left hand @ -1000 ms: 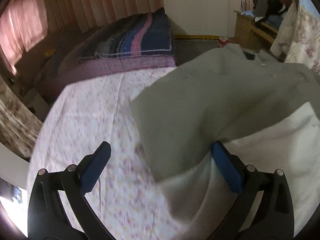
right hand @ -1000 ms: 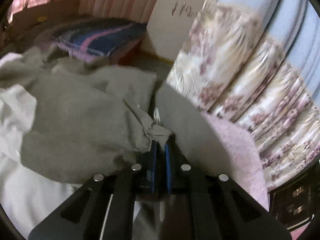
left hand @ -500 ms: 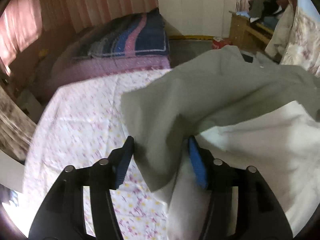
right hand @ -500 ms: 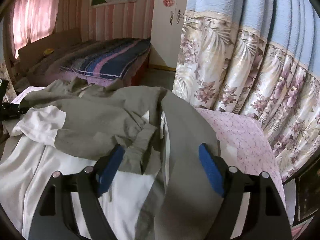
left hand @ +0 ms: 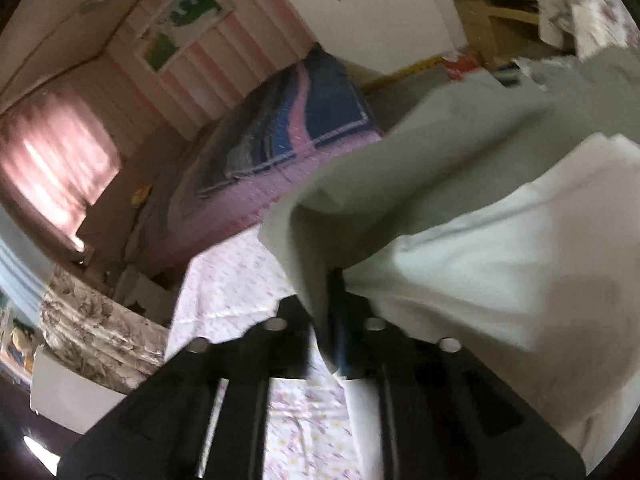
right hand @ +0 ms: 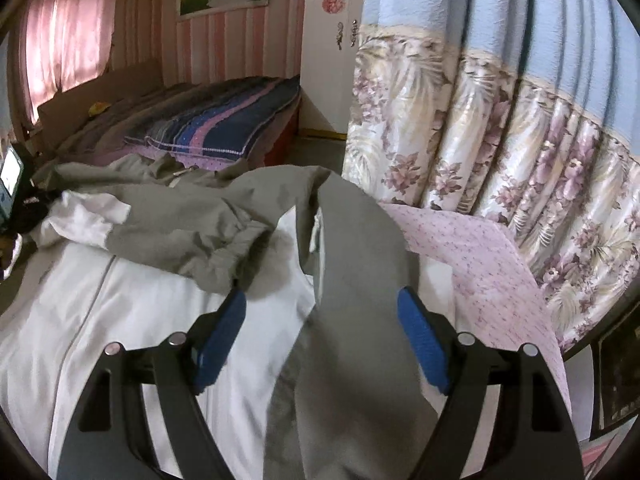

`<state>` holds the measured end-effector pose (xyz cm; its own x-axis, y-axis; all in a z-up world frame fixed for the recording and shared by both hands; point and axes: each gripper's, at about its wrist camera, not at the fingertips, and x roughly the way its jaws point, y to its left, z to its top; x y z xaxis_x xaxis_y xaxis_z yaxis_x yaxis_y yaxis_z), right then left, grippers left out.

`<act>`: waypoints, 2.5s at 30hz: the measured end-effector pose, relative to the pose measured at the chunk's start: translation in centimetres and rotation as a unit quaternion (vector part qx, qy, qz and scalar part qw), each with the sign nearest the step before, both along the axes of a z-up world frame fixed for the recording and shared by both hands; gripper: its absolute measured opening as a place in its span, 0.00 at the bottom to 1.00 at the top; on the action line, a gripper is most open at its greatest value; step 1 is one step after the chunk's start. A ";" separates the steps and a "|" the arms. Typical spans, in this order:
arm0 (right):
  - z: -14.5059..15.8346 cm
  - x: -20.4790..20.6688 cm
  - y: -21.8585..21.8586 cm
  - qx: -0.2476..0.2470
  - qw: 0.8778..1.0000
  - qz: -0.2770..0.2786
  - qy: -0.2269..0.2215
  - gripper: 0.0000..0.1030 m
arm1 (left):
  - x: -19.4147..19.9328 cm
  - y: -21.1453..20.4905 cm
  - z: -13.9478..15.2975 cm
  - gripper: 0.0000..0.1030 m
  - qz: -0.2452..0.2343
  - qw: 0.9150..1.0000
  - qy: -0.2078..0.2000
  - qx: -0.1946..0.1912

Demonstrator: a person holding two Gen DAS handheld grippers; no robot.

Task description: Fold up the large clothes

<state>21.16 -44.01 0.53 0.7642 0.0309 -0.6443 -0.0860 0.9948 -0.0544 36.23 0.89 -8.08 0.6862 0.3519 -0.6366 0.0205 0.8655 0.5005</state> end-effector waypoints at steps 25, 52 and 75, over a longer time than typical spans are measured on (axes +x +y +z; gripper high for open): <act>-1.9 -22.0 -5.9 -0.034 0.998 -0.006 0.061 0.84 | -29.9 0.7 6.0 0.97 -0.010 0.971 -0.057 -0.233; 2.5 -21.7 18.2 0.063 0.973 0.220 0.003 0.04 | -36.2 1.1 10.5 0.97 -0.024 0.949 -0.118 -0.291; 4.5 -25.1 6.5 0.148 0.978 0.092 -0.112 0.87 | -39.2 -6.6 7.0 0.97 -0.061 0.939 -0.063 -0.334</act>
